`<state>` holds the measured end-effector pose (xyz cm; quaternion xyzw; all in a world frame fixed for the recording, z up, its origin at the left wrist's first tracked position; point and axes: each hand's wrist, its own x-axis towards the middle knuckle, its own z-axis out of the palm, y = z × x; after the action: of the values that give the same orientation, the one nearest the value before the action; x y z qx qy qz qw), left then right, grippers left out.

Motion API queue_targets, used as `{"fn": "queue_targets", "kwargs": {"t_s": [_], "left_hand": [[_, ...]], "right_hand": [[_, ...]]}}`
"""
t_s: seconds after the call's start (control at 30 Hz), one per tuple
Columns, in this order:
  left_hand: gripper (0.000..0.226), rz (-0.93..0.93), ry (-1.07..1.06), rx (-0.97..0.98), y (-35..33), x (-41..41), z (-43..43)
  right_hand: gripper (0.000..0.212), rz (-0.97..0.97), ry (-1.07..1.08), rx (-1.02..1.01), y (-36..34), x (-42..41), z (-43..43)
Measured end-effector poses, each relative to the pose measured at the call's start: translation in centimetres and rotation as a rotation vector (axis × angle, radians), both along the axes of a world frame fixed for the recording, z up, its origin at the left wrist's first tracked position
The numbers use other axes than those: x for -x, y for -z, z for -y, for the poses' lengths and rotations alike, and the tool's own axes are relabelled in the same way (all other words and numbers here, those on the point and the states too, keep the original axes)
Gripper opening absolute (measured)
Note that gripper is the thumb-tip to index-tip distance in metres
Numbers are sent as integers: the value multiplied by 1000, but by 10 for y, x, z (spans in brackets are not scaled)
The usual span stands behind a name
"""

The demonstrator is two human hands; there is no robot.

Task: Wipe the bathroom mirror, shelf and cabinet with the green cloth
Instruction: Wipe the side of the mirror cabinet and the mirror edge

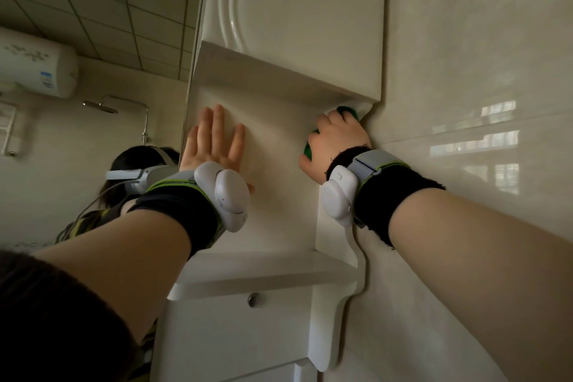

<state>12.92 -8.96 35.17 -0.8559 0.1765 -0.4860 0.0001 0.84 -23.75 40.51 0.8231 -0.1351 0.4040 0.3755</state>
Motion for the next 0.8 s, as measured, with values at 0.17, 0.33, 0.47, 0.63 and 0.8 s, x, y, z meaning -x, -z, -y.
{"fn": "queue_targets", "kwargs": {"t_s": [0.17,0.33,0.47,0.63,0.8], "left_hand": [[109,15,-5,0,0,-4,2],[111,48,5,10,1,-10,3],[113,106,48,39,3,-16,2],[114,190,53,51,6,-22,2],[115,258,37,60,8,-22,2]], "right_hand": [[38,-58,-5,6,15,4,2],[36,-93,-23,-31,28,5,0],[33,-116,-44,-41,38,5,1],[31,-159,-43,-70,47,7,0],[28,-266,-27,-105,54,12,-2]]}}
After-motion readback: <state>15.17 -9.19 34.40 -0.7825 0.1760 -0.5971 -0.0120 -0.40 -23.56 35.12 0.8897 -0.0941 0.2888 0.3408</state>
